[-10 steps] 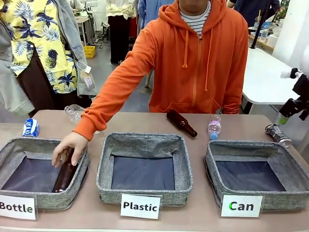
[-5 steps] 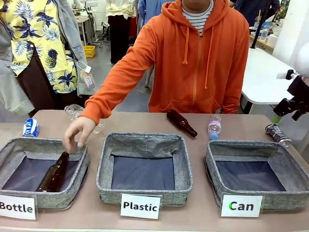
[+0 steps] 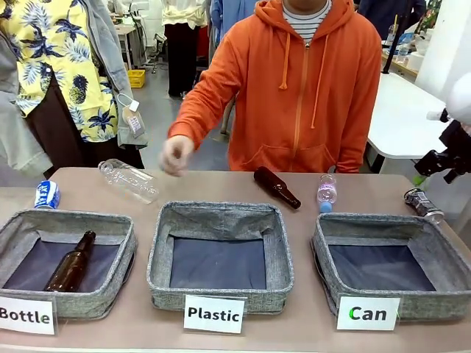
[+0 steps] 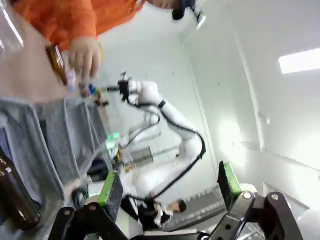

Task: Sort the can waste into the basket.
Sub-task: Pick up the can waste from the table and place it in the right Fabric basket.

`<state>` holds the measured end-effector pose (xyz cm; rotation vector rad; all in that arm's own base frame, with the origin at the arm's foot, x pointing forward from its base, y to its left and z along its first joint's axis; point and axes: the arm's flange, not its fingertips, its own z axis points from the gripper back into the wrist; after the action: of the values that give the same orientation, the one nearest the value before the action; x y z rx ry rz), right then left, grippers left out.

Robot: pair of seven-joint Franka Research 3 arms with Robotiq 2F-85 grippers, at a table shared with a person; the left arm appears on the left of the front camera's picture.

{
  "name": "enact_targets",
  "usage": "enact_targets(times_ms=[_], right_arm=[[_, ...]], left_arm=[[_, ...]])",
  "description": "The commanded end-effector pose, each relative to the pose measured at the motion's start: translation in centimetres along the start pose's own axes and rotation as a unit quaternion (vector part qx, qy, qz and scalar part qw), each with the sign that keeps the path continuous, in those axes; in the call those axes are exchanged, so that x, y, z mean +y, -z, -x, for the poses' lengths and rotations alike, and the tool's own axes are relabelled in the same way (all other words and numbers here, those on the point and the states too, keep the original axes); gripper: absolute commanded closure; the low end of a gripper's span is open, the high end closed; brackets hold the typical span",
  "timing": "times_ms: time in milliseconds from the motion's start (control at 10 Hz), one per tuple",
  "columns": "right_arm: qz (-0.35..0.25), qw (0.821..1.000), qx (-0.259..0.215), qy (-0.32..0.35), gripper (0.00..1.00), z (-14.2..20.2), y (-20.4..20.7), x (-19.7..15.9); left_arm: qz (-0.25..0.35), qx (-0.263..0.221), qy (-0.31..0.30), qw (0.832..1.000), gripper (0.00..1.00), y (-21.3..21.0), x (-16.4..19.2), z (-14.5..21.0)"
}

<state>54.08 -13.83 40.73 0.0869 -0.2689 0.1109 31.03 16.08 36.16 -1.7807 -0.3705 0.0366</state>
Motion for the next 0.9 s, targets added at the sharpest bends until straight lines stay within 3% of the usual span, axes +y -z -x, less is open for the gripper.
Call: enact_targets(times_ms=[0,100,200,800], right_arm=[[-0.006,1.000,-0.020,0.014,0.00,-0.3,0.6,-0.9],[-0.008,0.999,-0.029,0.019,0.00,-0.4,0.9,-1.2],[-0.012,0.999,-0.028,0.026,0.00,-0.5,1.1,-1.3],[-0.021,0.999,-0.022,0.044,0.00,-0.6,2.9,-1.9]], left_arm=[[-0.043,0.041,-0.009,0.998,0.00,2.5,1.3,1.8],[-0.059,0.039,-0.012,0.997,0.00,2.5,2.3,1.8],[-0.019,0.028,-0.013,0.999,0.00,1.8,1.0,0.9],[-0.019,0.028,-0.013,0.999,0.00,1.8,1.0,0.9]])
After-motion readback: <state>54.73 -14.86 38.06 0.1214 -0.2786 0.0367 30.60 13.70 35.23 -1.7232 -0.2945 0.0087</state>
